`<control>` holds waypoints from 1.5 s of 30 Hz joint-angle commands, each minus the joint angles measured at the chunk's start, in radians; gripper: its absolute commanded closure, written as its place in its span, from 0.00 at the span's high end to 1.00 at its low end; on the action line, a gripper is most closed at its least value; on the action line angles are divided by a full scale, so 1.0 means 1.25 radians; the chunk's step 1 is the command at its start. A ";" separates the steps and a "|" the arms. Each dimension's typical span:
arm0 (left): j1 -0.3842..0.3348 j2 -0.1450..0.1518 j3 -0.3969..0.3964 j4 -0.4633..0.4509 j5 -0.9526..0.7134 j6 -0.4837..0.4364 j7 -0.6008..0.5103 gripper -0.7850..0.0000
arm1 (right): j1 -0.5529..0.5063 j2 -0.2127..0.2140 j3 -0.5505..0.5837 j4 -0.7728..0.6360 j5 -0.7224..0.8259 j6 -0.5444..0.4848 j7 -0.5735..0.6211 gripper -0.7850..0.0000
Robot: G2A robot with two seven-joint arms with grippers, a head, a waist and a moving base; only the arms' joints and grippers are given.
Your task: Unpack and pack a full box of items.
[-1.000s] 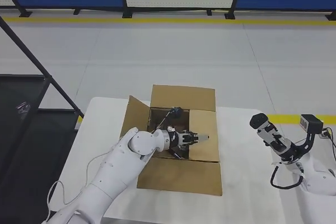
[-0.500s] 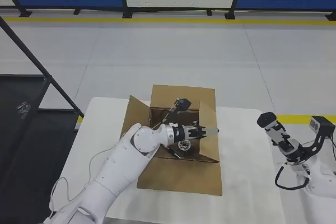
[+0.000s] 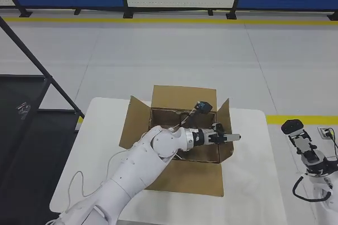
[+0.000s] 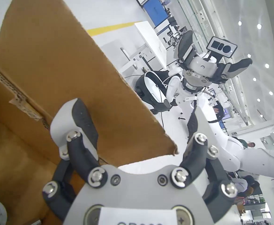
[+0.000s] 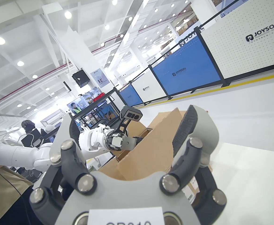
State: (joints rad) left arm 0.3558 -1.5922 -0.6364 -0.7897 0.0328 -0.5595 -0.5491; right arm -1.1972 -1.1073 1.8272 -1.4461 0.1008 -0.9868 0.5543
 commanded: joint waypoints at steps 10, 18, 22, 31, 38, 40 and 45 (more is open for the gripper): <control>-0.053 -0.087 0.066 0.142 -0.017 0.003 0.004 1.00 | -0.034 0.010 0.023 -0.007 0.003 -0.017 -0.036 1.00; -0.086 -0.146 0.113 0.232 0.034 0.033 -0.005 1.00 | -0.030 0.016 0.015 -0.003 -0.002 -0.013 -0.043 1.00; -0.098 -0.168 0.122 0.266 0.042 0.030 -0.032 1.00 | -0.024 0.019 0.008 0.001 -0.002 -0.011 -0.044 1.00; -0.120 -0.196 0.119 0.328 0.049 -0.007 -0.079 1.00 | -0.007 0.025 -0.009 0.010 -0.003 -0.008 -0.047 1.00; -0.140 -0.199 0.093 0.338 0.045 -0.057 -0.040 1.00 | 0.008 0.027 -0.018 0.020 0.012 -0.003 -0.080 1.00; -0.151 -0.195 0.079 0.341 0.040 -0.077 -0.027 1.00 | 0.014 0.027 -0.020 0.022 0.018 0.005 -0.095 1.00; -0.174 -0.169 0.030 0.360 0.014 -0.143 0.008 1.00 | 0.030 0.028 -0.024 0.019 0.014 0.025 -0.113 1.00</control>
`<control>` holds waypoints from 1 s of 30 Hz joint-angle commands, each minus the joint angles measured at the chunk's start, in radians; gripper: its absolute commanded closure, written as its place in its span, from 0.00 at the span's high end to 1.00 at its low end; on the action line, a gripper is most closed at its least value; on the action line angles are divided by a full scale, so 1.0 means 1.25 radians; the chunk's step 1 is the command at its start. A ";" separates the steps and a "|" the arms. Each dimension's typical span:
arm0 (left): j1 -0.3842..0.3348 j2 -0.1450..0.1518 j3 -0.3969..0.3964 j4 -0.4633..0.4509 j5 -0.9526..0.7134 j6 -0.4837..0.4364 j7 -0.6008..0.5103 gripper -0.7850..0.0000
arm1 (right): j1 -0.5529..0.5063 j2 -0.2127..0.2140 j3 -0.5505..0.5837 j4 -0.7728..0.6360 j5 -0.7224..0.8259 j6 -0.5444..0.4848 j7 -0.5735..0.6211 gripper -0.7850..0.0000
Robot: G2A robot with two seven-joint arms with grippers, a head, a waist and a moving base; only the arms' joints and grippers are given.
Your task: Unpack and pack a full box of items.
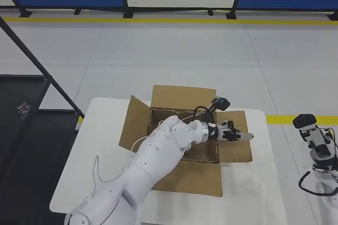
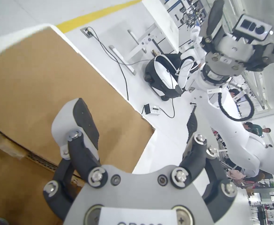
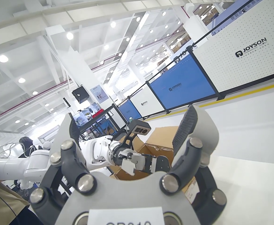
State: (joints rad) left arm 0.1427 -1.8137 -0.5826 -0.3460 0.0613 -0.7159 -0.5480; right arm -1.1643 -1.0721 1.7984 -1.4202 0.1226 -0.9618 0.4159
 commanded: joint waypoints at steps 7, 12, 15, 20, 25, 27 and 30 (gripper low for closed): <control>-0.027 0.082 -0.100 0.048 -0.034 -0.128 0.061 1.00 | 0.047 0.003 -0.032 -0.043 -0.101 0.053 0.009 1.00; -0.026 0.149 -0.165 0.070 -0.054 -0.212 0.092 1.00 | 0.094 0.000 -0.094 -0.085 -0.234 0.133 0.024 1.00; -0.012 0.193 -0.205 0.051 -0.065 -0.237 0.107 1.00 | 0.098 0.000 -0.098 -0.086 -0.238 0.144 0.024 1.00; 0.075 0.288 -0.297 -0.095 -0.030 -0.237 0.152 1.00 | 0.098 0.000 -0.098 -0.086 -0.238 0.144 0.024 1.00; 0.299 0.396 -0.475 -0.461 0.050 -0.141 0.151 1.00 | 0.098 0.000 -0.123 -0.140 -0.307 0.144 0.033 1.00; 0.438 0.430 -0.567 -0.687 0.072 -0.036 0.123 1.00 | 0.109 0.000 -0.153 -0.180 -0.391 0.140 0.056 1.00; 0.621 0.460 -0.687 -0.961 0.071 0.100 0.077 1.00 | 0.135 -0.001 -0.210 -0.231 -0.520 0.158 0.086 1.00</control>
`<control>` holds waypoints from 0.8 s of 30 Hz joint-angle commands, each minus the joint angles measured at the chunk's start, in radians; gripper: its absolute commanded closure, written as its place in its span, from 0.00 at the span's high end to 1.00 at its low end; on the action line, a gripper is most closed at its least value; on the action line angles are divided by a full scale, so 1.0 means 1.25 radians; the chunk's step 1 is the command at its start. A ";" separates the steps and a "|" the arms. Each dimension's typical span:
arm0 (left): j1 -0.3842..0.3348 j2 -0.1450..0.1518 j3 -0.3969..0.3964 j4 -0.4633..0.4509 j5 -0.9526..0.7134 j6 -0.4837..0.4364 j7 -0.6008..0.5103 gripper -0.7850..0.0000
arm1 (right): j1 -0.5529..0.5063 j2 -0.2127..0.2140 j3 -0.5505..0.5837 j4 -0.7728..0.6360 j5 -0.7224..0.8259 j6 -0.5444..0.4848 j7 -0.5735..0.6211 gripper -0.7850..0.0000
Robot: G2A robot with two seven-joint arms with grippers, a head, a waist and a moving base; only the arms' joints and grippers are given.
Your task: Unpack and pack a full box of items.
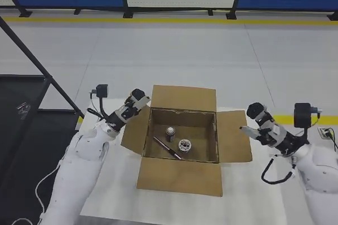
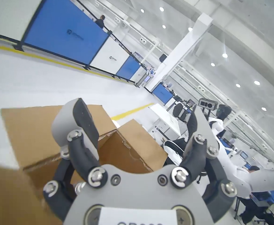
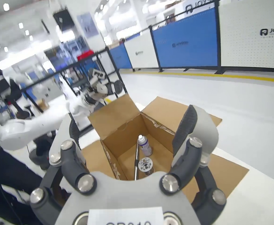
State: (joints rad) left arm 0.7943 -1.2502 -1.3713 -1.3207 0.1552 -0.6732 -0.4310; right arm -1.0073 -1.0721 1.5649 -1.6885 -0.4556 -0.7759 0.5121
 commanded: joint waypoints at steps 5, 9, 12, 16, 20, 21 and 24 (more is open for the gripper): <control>0.246 0.027 -0.159 -0.348 -0.029 0.134 -0.039 1.00 | 0.068 -0.009 -0.137 -0.038 -0.189 0.046 0.042 1.00; 0.295 0.032 -0.197 -0.379 -0.035 0.140 -0.026 1.00 | 0.123 -0.018 -0.226 -0.025 -0.277 0.100 0.086 1.00; 0.323 0.035 -0.224 -0.384 -0.028 0.149 -0.007 1.00 | 0.167 -0.029 -0.298 -0.002 -0.314 0.152 0.112 1.00; 0.349 0.037 -0.245 -0.372 -0.030 0.164 0.015 1.00 | 0.237 -0.051 -0.407 0.061 -0.385 0.231 0.144 1.00; 0.360 0.038 -0.242 -0.347 -0.049 0.179 0.016 1.00 | 0.321 -0.081 -0.503 0.175 -0.411 0.298 0.163 1.00; 0.360 0.038 -0.240 -0.346 -0.051 0.180 0.013 1.00 | 0.321 -0.081 -0.503 0.175 -0.411 0.298 0.163 1.00; 0.360 0.038 -0.240 -0.346 -0.051 0.180 0.013 1.00 | 0.321 -0.081 -0.503 0.175 -0.411 0.298 0.163 1.00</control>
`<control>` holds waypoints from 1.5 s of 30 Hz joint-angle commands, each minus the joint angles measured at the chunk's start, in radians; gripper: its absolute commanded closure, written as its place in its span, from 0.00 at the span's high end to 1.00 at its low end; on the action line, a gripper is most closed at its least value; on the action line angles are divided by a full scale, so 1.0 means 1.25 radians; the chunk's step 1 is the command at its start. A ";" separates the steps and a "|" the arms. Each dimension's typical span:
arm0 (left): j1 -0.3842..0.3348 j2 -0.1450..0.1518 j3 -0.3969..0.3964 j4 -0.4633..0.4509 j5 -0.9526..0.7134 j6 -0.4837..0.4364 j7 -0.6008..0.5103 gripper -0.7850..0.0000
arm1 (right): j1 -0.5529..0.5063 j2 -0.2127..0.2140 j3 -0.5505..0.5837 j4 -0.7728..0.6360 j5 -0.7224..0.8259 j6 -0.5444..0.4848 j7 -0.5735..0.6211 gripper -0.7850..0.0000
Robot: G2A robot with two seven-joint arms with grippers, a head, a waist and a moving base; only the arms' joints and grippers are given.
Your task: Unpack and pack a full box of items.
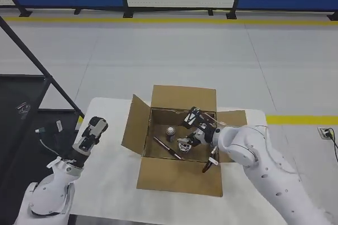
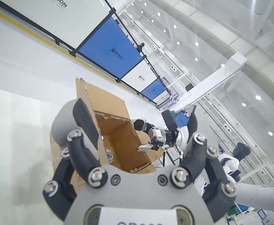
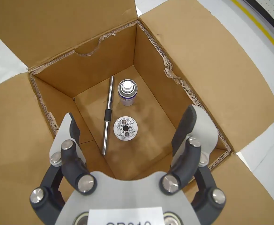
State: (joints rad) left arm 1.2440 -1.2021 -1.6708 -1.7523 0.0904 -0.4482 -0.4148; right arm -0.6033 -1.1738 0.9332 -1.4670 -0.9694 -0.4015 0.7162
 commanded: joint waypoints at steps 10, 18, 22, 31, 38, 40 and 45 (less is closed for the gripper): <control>0.000 0.000 0.000 -0.001 0.000 0.000 0.000 1.00 | 0.009 -0.009 -0.043 0.003 -0.022 -0.019 0.030 1.00; -0.006 -0.002 0.021 0.008 -0.004 0.066 0.045 1.00 | 0.168 -0.093 -0.213 0.213 0.056 0.041 0.185 1.00; -0.007 -0.003 0.024 0.008 -0.012 0.084 0.062 1.00 | 0.228 -0.143 -0.279 0.340 0.085 0.085 0.216 1.00; -0.007 -0.003 0.024 0.008 -0.012 0.084 0.062 1.00 | 0.294 -0.238 -0.358 0.565 0.137 0.101 0.195 1.00; -0.007 -0.003 0.024 0.008 -0.012 0.084 0.062 1.00 | 0.312 -0.285 -0.375 0.680 0.163 0.082 0.164 0.35; -0.007 -0.003 0.024 0.008 -0.012 0.084 0.062 1.00 | 0.317 -0.296 -0.377 0.703 0.165 0.080 0.159 0.04; -0.007 -0.003 0.024 0.008 -0.012 0.084 0.062 1.00 | 0.327 -0.314 -0.379 0.735 0.163 0.075 0.155 0.00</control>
State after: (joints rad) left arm 1.2349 -1.2061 -1.6411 -1.7422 0.0753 -0.3435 -0.3375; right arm -0.1970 -1.5630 0.4586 -0.5523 -0.7649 -0.3072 0.9105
